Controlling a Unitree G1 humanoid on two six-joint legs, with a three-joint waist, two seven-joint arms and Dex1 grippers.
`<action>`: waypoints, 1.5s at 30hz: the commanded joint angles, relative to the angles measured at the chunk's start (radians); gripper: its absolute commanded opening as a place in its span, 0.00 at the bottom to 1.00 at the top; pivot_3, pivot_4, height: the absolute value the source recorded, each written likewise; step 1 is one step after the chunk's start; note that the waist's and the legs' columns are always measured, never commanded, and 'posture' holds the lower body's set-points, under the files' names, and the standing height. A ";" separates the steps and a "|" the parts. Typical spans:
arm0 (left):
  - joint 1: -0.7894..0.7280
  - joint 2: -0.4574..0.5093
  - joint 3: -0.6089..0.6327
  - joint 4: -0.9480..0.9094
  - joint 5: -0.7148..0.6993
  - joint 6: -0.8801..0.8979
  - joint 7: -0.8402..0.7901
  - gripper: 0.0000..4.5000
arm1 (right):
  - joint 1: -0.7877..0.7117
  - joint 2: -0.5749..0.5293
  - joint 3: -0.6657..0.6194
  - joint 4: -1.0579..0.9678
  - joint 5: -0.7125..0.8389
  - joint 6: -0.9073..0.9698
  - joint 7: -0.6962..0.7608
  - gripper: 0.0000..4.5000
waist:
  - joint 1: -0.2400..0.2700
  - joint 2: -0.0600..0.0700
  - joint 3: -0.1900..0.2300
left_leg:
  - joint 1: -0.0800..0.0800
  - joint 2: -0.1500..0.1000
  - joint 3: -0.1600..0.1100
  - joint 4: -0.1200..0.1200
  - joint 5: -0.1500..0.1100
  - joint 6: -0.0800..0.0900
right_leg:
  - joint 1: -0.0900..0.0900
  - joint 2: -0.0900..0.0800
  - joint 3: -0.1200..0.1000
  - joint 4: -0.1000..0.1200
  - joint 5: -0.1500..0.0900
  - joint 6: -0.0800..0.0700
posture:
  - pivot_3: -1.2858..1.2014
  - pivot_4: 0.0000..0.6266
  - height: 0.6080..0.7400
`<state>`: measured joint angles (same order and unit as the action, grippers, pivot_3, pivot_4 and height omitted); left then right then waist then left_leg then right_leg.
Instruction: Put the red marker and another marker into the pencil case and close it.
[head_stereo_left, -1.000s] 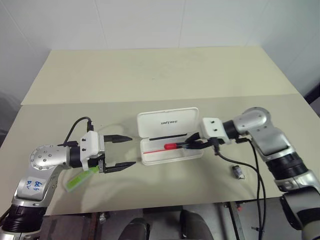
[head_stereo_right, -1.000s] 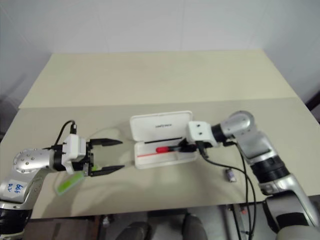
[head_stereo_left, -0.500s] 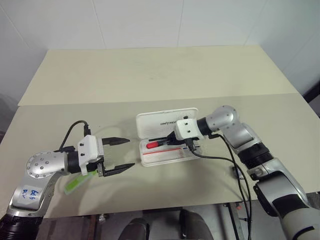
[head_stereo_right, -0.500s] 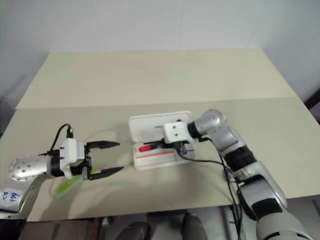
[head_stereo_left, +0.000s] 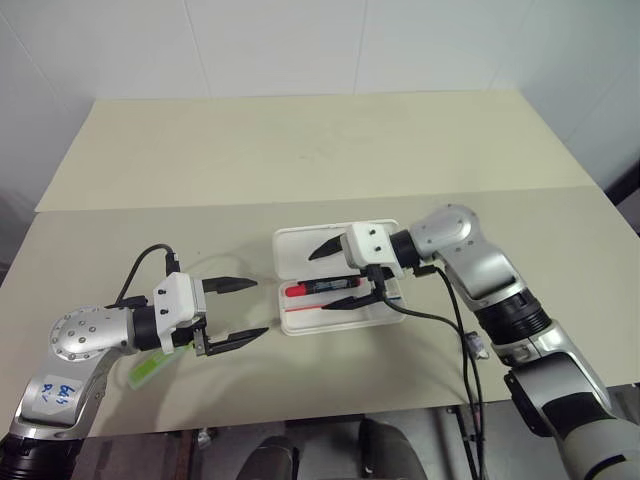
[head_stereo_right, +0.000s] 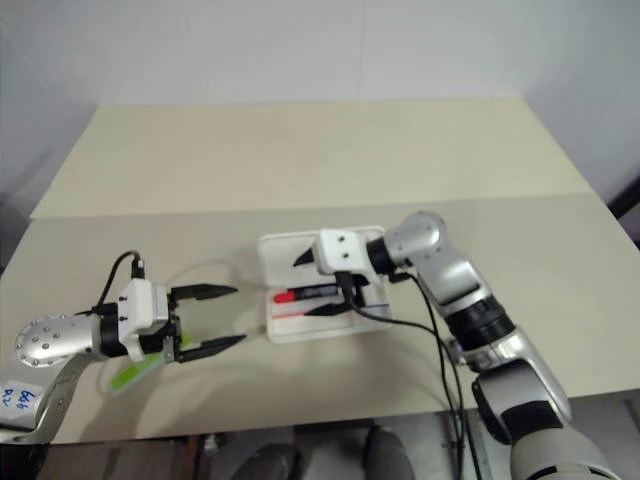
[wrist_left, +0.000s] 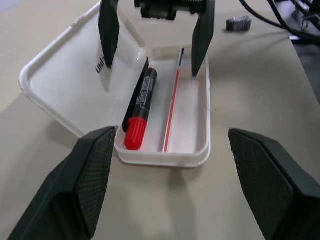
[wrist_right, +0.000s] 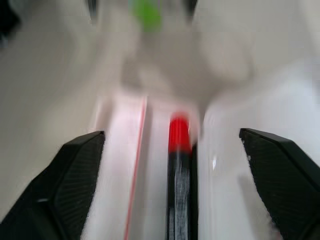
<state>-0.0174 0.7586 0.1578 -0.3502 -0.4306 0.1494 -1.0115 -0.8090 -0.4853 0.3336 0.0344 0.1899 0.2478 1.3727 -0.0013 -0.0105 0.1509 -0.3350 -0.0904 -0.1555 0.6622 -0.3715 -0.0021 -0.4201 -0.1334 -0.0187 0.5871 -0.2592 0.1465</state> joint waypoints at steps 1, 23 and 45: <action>0.011 0.003 0.023 -0.026 -0.004 -0.020 0.004 0.86 | 0.027 -0.030 -0.057 -0.109 0.106 0.109 0.014 0.99 | 0.001 0.000 0.000 | 0.000 0.000 0.000 0.000 0.000 0.000 | 0.000 0.000 0.000 0.000 0.000 0.000 | 0.52 0.24 1.00; 0.439 -0.071 0.334 0.169 0.057 -0.254 0.050 0.86 | 0.467 -0.352 -0.450 -0.068 0.227 -0.094 0.042 0.99 | 0.025 0.001 0.000 | 0.003 0.000 0.008 0.002 -0.005 0.004 | 0.006 0.000 -0.001 -0.014 0.001 -0.002 | 0.52 0.24 1.00; 0.325 -0.085 0.208 0.410 0.071 -0.243 0.026 0.57 | 0.392 -0.353 -0.361 0.068 0.213 -0.297 0.160 1.00 | 0.028 0.004 -0.001 | 0.015 0.013 0.028 0.001 -0.011 0.003 | 0.010 0.002 -0.003 -0.013 0.001 -0.002 | 0.52 0.24 1.00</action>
<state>0.2935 0.6751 0.3816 0.0450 -0.3743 -0.1097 -0.9911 -0.3969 -0.8326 -0.0210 0.1501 0.3782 -0.0595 1.5157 0.0271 -0.0067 0.1503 -0.3195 -0.0769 -0.1278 0.6632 -0.3824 0.0014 -0.4096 -0.1312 -0.0213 0.5739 -0.2578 0.1447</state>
